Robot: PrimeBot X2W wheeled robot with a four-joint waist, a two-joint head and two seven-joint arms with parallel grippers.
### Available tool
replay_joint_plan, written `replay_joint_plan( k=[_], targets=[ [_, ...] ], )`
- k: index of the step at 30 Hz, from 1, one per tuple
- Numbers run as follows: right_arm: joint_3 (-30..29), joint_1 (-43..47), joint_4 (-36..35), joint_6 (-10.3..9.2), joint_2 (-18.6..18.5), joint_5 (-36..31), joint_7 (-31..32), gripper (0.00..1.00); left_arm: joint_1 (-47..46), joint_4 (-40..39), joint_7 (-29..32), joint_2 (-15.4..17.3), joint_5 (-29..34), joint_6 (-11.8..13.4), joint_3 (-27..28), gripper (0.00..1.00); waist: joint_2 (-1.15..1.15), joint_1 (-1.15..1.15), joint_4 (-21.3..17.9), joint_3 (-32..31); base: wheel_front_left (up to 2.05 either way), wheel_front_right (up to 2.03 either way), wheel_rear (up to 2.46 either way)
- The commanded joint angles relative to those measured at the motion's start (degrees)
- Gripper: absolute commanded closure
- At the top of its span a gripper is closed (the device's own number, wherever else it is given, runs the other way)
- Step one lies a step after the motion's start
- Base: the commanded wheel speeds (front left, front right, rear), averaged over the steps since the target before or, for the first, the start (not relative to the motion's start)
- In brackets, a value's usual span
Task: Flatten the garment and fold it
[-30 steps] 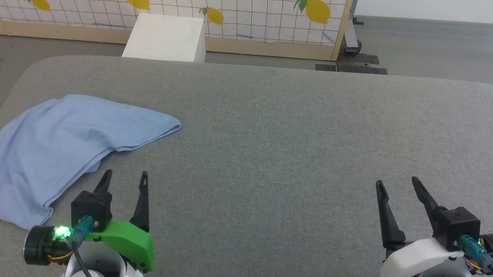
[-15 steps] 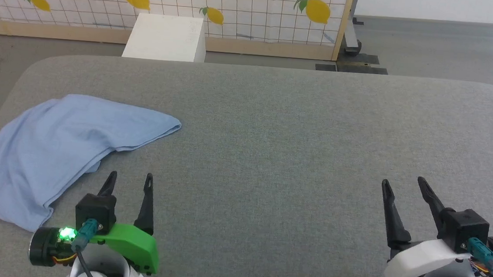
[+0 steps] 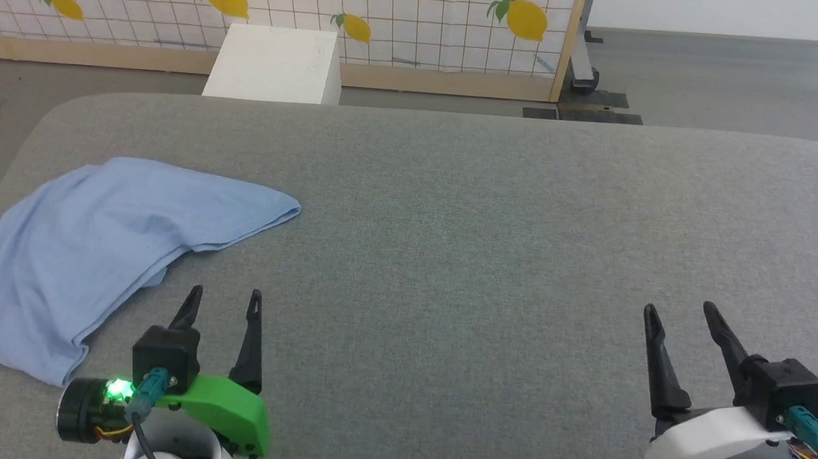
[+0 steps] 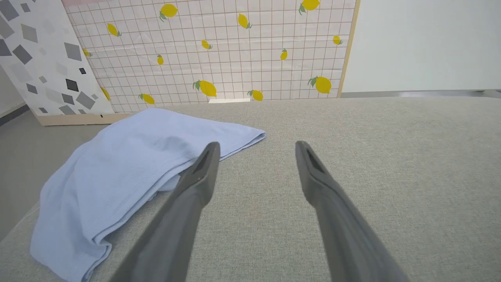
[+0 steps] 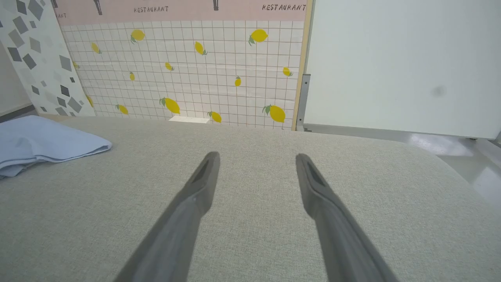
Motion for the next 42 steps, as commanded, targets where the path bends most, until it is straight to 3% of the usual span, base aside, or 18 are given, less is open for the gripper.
replay_joint_plan(
  k=[1,42],
  targets=[
    [-0.3,1.1,0.3,-0.02,0.0,0.5,-0.7,0.00,0.4,0.3,-0.6,0.0,-0.6,0.3,-0.1,0.00,0.00,-0.01,0.0,0.0,0.00,0.00,0.00],
    [-3.5,3.5,1.9,-0.05,0.0,3.8,-5.6,0.00,0.1,2.9,-5.5,-0.1,-2.9,0.8,-2.8,0.00,0.00,-0.01,0.1,0.2,0.00,0.00,0.00]
  ],
)
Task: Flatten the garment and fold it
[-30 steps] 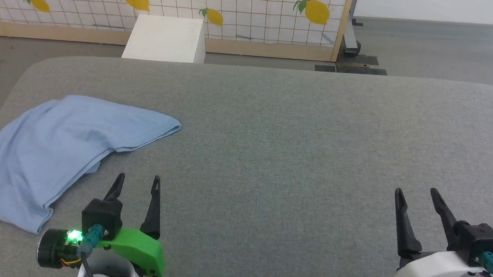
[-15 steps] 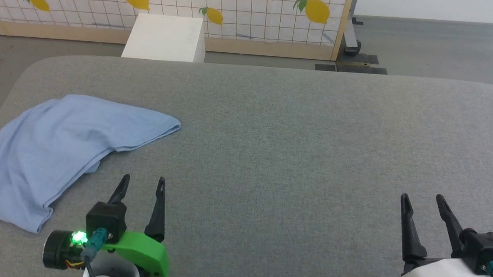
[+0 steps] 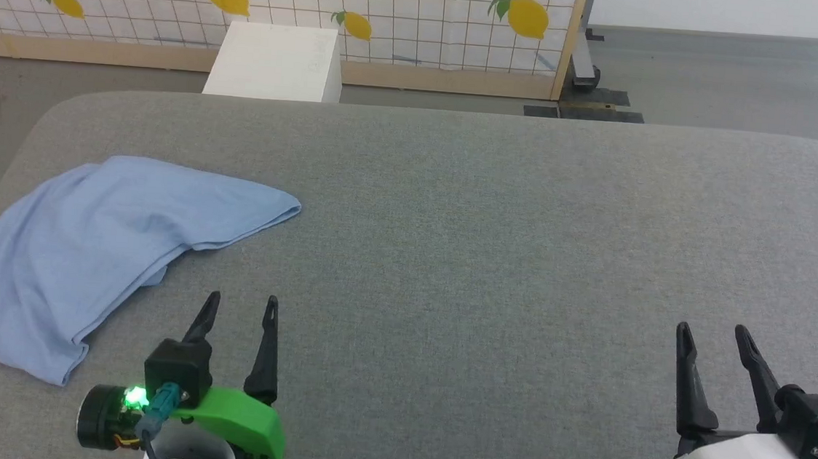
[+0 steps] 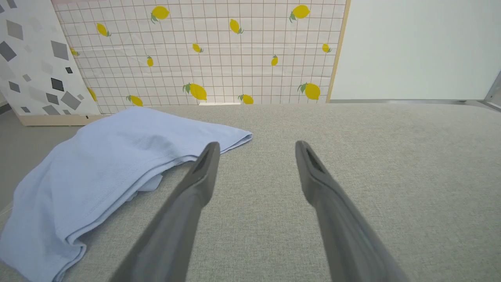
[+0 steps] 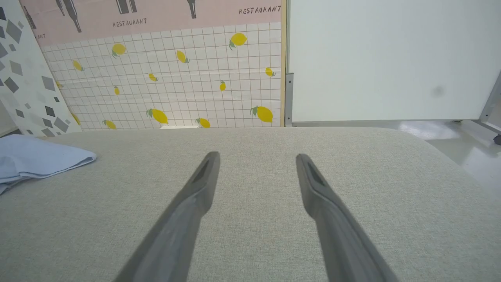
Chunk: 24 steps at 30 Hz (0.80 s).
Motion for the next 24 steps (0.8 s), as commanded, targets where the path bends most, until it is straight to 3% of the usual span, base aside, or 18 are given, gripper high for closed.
replay_joint_plan(
  k=[1,24],
  targets=[
    [-0.3,1.1,0.3,-0.05,0.0,0.5,-0.7,0.00,0.1,0.3,-0.7,-0.1,-0.3,0.3,-0.3,0.00,0.00,0.00,0.0,0.0,0.00,0.00,0.00],
    [-1.1,2.7,1.1,-0.07,0.0,1.5,-3.5,0.00,0.1,2.1,-3.5,-0.1,-1.5,0.6,-1.9,0.00,0.00,0.00,0.5,-0.2,0.00,0.00,0.00]
  ],
)
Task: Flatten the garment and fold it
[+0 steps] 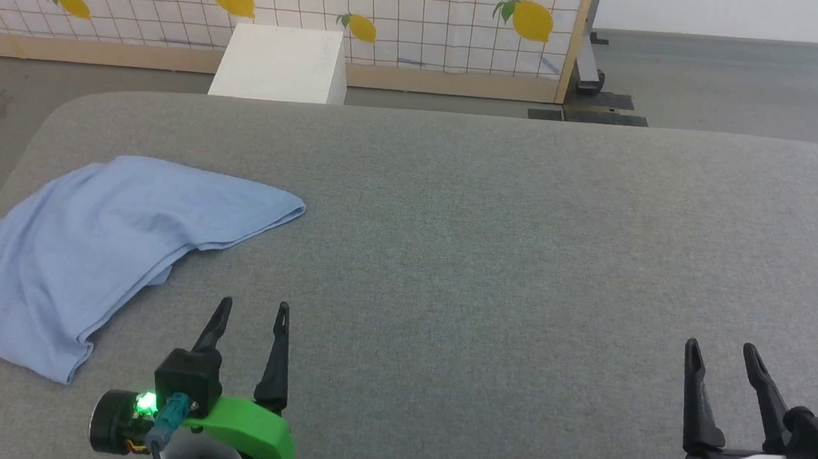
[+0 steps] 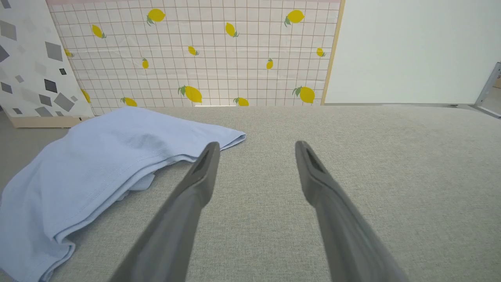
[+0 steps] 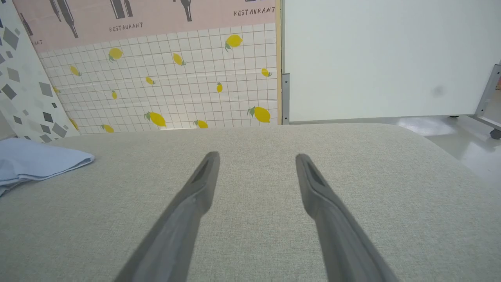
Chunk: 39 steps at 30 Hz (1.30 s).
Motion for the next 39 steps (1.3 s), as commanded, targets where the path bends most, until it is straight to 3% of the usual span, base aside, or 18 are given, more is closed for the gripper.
replay_joint_plan(
  k=[1,13,19,39],
  targets=[
    [-0.3,0.8,0.3,-0.07,0.0,0.5,-0.7,0.00,0.2,0.3,-0.6,-0.1,-0.6,0.5,-0.3,0.00,0.00,0.00,0.0,-0.1,0.00,0.00,0.00],
    [-0.8,2.0,1.0,-0.08,0.0,1.2,-2.1,0.00,0.5,1.3,-2.0,-0.2,-1.3,0.6,-0.6,0.00,0.00,0.00,1.1,-0.8,0.00,0.00,0.00],
    [-0.4,2.4,1.5,-0.08,0.0,1.5,-2.8,0.00,1.0,1.1,-2.7,0.1,-1.5,1.0,0.3,0.00,0.00,0.00,3.6,-1.3,0.00,0.00,0.00],
    [2.2,1.9,2.6,-0.09,0.1,2.2,-3.8,0.00,2.4,0.8,-3.7,0.3,-1.8,1.6,2.0,0.00,0.00,0.00,23.4,-1.5,0.00,0.00,0.00]
  ],
)
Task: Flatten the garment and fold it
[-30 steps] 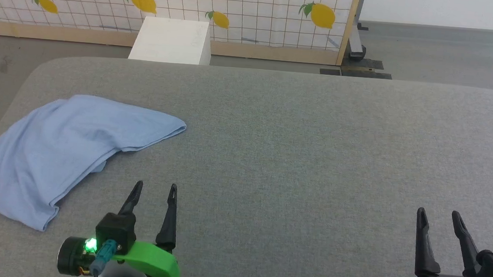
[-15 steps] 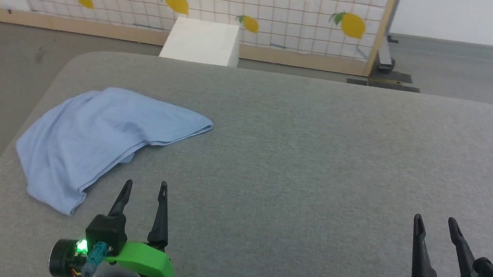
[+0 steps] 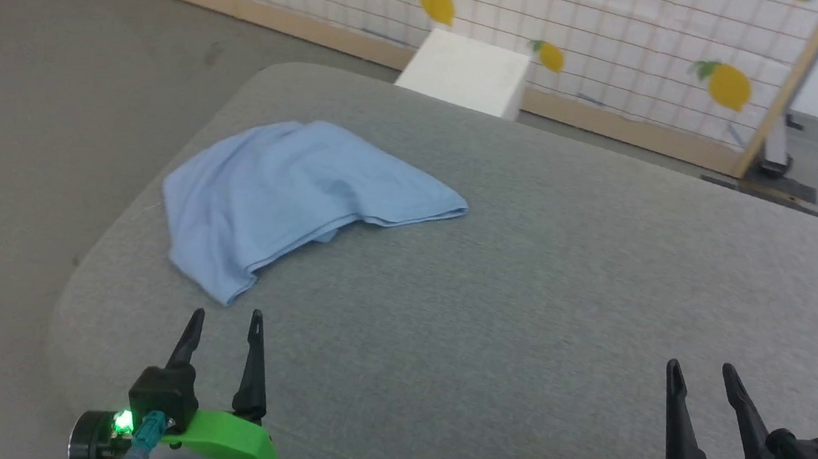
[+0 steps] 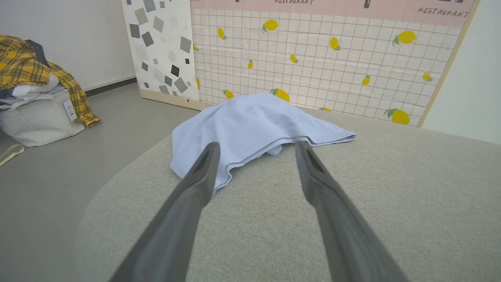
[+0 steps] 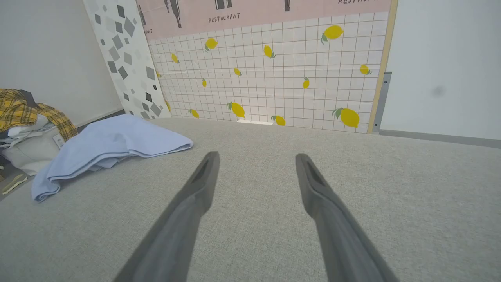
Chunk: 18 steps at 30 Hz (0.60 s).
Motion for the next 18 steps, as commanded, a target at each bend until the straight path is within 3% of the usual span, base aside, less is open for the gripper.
replay_joint_plan(
  k=[1,9,18],
  targets=[
    [0.2,0.0,0.2,-0.09,0.0,0.5,-0.3,0.00,1.0,-0.2,-0.3,0.2,-0.4,0.2,0.2,0.00,0.00,0.00,5.9,-0.1,0.00,0.00,0.00],
    [1.2,-0.4,0.9,-0.09,0.0,0.5,-0.3,0.00,1.7,-0.5,-0.3,0.3,-0.5,0.3,0.9,0.00,0.00,0.00,11.1,0.3,0.00,0.00,0.00],
    [1.9,-0.4,1.4,-0.09,0.0,0.7,-0.3,0.00,2.2,-0.9,-0.3,0.3,-0.4,0.4,1.4,0.00,0.00,0.00,14.1,0.5,0.00,0.00,0.00]
  ],
)
